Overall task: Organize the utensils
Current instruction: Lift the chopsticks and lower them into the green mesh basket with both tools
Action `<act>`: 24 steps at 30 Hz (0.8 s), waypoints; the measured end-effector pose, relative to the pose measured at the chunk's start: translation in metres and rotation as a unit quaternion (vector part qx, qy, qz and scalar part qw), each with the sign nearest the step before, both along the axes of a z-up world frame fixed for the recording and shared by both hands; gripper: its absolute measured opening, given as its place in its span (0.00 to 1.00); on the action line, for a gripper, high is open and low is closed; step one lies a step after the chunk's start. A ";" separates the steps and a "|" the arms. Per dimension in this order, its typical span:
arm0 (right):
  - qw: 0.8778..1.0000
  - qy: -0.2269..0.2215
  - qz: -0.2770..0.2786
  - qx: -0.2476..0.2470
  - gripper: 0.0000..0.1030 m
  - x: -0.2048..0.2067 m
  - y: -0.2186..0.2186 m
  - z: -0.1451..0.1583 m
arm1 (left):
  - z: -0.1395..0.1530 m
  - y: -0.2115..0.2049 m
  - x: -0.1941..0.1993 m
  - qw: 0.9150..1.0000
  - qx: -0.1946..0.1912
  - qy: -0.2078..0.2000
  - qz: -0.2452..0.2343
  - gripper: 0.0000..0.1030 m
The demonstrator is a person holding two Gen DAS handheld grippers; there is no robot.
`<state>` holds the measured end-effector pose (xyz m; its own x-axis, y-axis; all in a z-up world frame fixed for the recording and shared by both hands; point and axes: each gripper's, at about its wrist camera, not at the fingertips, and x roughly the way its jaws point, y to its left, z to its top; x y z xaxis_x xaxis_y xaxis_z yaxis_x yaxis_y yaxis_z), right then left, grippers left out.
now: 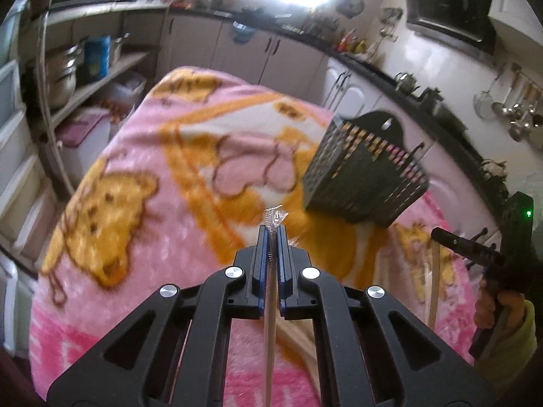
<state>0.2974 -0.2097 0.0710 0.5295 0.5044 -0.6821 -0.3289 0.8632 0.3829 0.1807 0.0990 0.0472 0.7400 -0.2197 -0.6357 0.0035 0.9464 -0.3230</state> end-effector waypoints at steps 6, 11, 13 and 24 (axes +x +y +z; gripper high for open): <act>0.997 -0.072 0.011 0.002 0.06 -0.015 0.001 0.041 | 0.039 -0.017 0.004 0.999 0.007 -0.048 -0.021 0.01; 0.993 -0.118 0.012 0.007 0.06 -0.018 0.000 0.063 | 0.072 -0.031 0.016 0.996 0.010 -0.085 -0.034 0.01; 0.991 -0.135 0.011 0.010 0.06 -0.016 -0.001 0.074 | 0.085 -0.038 0.022 0.994 0.011 -0.100 -0.038 0.01; 0.971 -0.236 -0.019 0.020 0.06 0.014 -0.007 0.136 | 0.141 -0.078 0.072 0.985 0.026 -0.161 -0.062 0.01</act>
